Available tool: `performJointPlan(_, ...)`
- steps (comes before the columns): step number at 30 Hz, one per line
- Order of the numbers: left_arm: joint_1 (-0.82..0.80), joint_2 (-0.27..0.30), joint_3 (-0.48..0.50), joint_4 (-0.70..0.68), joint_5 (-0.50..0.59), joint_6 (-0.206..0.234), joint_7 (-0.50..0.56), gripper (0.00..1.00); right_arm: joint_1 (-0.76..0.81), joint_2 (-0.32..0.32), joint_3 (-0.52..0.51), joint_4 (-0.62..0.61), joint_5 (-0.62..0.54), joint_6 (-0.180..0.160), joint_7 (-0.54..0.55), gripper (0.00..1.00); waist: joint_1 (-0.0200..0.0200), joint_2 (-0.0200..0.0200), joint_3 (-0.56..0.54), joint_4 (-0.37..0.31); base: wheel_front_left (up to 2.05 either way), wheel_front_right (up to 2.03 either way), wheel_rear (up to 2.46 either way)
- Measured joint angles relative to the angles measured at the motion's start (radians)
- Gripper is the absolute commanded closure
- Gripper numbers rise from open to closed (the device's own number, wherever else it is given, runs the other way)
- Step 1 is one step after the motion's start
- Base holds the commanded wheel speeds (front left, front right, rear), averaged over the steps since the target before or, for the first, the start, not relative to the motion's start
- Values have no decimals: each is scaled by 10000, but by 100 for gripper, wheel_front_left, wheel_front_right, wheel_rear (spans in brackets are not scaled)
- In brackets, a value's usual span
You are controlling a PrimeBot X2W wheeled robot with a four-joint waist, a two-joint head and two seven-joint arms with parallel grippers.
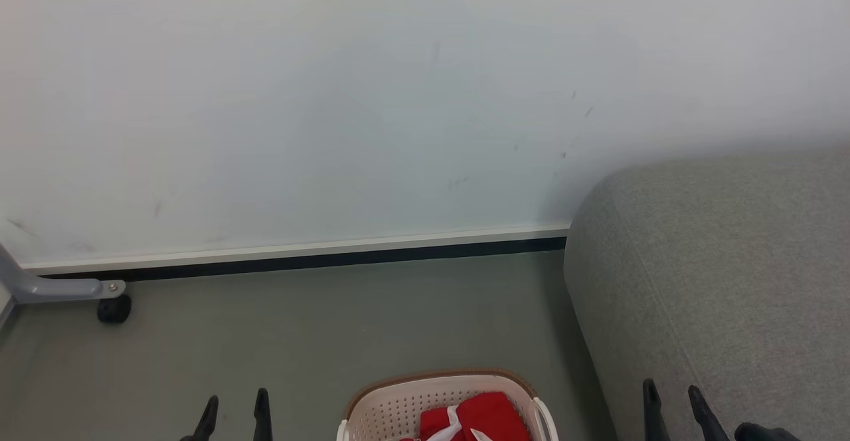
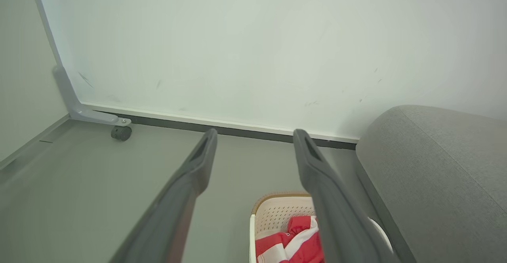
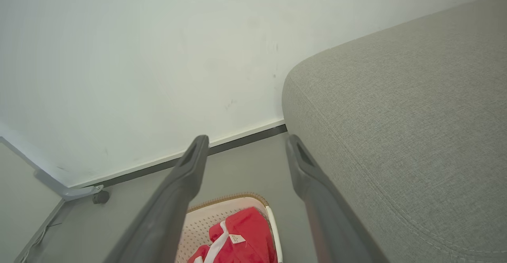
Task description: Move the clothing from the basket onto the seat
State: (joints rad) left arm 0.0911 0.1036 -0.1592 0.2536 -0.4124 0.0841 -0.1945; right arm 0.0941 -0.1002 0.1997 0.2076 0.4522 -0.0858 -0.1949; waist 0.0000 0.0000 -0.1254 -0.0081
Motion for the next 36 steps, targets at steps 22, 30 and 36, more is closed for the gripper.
performJointPlan(22,316,21,-199,453,1778,259,-550,0,292,-148,506,-107,-2059,-330,-543,0,0,0,-220,-53,0,0,0)
performJointPlan(30,315,19,-171,602,1758,213,-550,0,292,-148,495,-105,-2059,-330,-543,0,0,0,-227,-57,0,0,0)
performJointPlan(36,314,17,-155,662,1758,199,-550,0,296,-148,489,-104,-2059,-330,-543,0,1,0,-233,-57,0,0,0)
